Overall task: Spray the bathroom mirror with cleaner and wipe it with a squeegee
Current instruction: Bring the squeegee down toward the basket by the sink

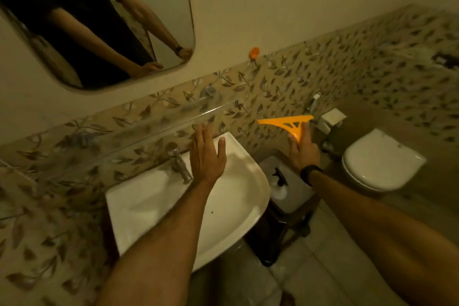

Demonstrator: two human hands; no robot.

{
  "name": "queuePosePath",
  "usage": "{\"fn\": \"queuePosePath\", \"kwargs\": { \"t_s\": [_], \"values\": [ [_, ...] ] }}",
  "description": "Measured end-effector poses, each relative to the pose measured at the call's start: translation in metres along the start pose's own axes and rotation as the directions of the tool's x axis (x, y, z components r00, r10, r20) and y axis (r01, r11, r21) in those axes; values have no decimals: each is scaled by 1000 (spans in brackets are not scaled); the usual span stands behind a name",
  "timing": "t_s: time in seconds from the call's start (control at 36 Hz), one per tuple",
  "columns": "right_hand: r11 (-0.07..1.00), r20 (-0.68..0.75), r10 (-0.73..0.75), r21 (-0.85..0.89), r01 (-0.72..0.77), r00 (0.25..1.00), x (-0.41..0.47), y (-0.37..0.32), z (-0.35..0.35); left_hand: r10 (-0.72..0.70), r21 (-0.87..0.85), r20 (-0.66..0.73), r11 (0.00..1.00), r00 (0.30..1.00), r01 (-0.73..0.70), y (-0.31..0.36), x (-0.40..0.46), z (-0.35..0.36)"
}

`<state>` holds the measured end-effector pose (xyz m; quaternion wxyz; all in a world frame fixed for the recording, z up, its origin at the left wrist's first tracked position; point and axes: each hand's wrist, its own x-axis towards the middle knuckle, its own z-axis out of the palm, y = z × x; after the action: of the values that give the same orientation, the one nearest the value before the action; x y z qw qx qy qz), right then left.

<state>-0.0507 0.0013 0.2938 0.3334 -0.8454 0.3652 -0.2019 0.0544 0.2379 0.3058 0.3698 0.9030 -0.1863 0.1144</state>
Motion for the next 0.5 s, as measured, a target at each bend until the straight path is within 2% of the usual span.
{"fn": "queuePosePath", "kwargs": {
  "t_s": [0.11, 0.28, 0.39, 0.5],
  "values": [
    [991, 58, 137, -12, -137, 989, -2, 45, -14, 45, -12, 150, 999, 988, -44, 4, -38, 48],
    [960, 223, 275, -20, -278, 935, 14, 109, -17, 22, -20, 343, 1000, 939, -16, 24, -76, 104],
    [948, 341, 310, -41, -316, 887, 33, 143, -15, -20, -23, 447, 999, 894, 34, 39, -87, 144],
    [962, 421, 272, -89, -260, 865, 60, 182, -3, -85, 13, 512, 996, 855, 91, 55, -93, 186]
  ]
}}
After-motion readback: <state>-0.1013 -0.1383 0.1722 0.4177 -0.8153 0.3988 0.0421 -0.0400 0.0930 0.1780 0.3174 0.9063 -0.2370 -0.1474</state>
